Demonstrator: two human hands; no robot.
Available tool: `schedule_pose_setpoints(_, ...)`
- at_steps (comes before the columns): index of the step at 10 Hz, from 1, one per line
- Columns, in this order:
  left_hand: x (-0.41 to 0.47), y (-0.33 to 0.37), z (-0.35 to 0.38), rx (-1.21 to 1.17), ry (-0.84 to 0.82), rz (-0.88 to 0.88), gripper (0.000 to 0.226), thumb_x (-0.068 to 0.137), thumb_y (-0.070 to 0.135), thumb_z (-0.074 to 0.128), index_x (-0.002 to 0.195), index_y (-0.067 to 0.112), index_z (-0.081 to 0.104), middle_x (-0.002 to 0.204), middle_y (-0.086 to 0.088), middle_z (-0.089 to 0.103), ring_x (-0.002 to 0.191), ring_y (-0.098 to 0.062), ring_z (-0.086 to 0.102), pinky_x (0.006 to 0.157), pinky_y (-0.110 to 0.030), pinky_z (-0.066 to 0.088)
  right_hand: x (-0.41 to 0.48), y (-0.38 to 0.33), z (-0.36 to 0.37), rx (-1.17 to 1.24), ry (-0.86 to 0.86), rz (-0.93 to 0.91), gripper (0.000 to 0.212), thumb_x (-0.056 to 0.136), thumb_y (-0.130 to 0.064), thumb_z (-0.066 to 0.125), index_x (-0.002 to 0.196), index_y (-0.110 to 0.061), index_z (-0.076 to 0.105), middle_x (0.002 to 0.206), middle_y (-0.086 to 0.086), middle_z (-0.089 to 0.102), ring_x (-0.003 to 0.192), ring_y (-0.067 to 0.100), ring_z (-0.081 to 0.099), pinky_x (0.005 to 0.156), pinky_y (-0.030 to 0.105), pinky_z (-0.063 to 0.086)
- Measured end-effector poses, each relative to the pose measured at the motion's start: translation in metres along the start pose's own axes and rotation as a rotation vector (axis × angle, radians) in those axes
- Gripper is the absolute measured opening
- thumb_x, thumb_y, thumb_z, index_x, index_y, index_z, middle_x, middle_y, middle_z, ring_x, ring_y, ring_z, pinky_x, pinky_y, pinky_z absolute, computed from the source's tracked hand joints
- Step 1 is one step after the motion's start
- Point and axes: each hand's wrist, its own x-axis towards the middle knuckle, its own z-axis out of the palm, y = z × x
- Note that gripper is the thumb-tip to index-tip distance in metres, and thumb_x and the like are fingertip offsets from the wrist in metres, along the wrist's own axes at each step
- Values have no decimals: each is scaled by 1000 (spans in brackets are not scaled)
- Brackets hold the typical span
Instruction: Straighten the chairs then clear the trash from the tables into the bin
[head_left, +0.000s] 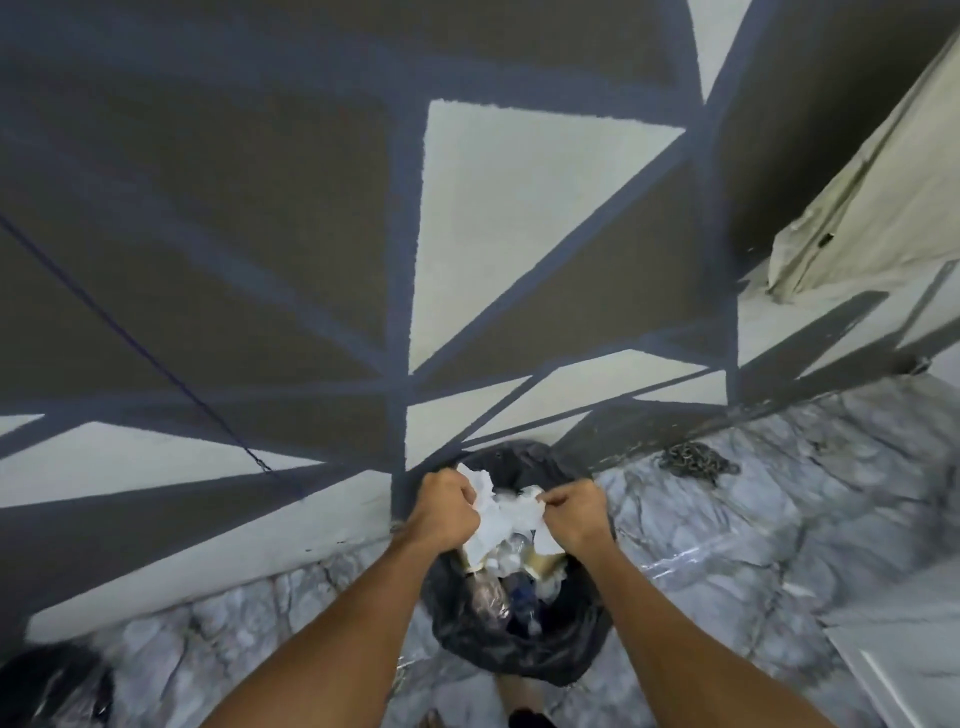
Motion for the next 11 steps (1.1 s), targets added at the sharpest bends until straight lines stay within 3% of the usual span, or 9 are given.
schedule_pose_setpoints(1, 28, 4, 19, 21, 11, -29, 28, 71, -4, 59, 77, 14, 78, 86, -1, 74, 79, -18, 68, 77, -27, 58, 32, 9, 1, 7, -32, 36, 28, 82, 9, 56, 83, -5, 80, 86, 10, 76, 62, 9, 59, 64, 9, 50)
schedule_pose_setpoints(2, 58, 16, 37, 45, 26, -44, 26, 72, -4, 62, 73, 15, 79, 85, -1, 75, 75, -15, 68, 77, -29, 59, 69, 19, 3, 4, -42, 64, 28, 80, 9, 58, 77, -8, 80, 78, 7, 76, 58, 9, 60, 50, 0, 41)
schedule_pose_setpoints(4, 106, 35, 58, 119, 29, -67, 24, 74, -2, 61, 71, 17, 75, 87, 0, 75, 82, -19, 68, 81, -30, 58, 135, 43, 19, 4, -124, 172, 27, 72, -6, 77, 53, -24, 71, 64, -7, 73, 65, 10, 70, 65, 18, 57)
schedule_pose_setpoints(5, 120, 37, 65, 160, 39, -100, 21, 77, 1, 61, 78, 16, 75, 92, -1, 74, 84, -23, 69, 77, -32, 59, 154, 48, 26, 22, -157, 227, 26, 72, -9, 77, 52, -25, 71, 62, -13, 71, 63, 1, 68, 64, 14, 56)
schedule_pose_setpoints(6, 136, 31, 73, 171, 34, -122, 16, 81, 1, 62, 84, 12, 74, 97, -6, 73, 87, -26, 69, 75, -32, 57, 166, 45, 30, 70, -152, 285, 24, 72, -11, 75, 53, -24, 71, 61, -12, 70, 57, 1, 65, 51, 5, 48)
schedule_pose_setpoints(7, 147, 22, 83, 101, 16, -136, 10, 82, 2, 67, 86, 8, 73, 101, -7, 72, 89, -23, 67, 75, -27, 54, 176, 51, 38, 119, -171, 352, 22, 76, -13, 68, 56, -20, 73, 62, -6, 72, 58, 8, 70, 57, 24, 60)
schedule_pose_setpoints(8, 145, 17, 94, 87, -4, -161, 14, 82, 4, 70, 95, 8, 75, 105, -3, 69, 89, -17, 64, 71, -18, 45, 179, 66, 40, 146, -234, 379, 13, 78, -12, 68, 73, -18, 78, 77, 0, 76, 74, 15, 74, 72, 37, 62)
schedule_pose_setpoints(10, 126, 1, 107, 8, -79, -248, 13, 82, 8, 65, 81, 19, 73, 97, -1, 70, 77, -12, 65, 65, -26, 57, 163, 70, 31, 230, -211, 428, 15, 77, -9, 66, 73, -15, 78, 75, 7, 75, 70, 22, 73, 68, 40, 62)
schedule_pose_setpoints(11, 119, 0, 109, -27, -54, -248, 12, 82, 11, 67, 89, 17, 74, 101, 1, 68, 80, -12, 64, 71, -26, 57, 159, 68, 35, 339, -244, 446, 12, 76, -10, 69, 72, -15, 78, 77, 9, 75, 63, 19, 70, 61, 40, 62)
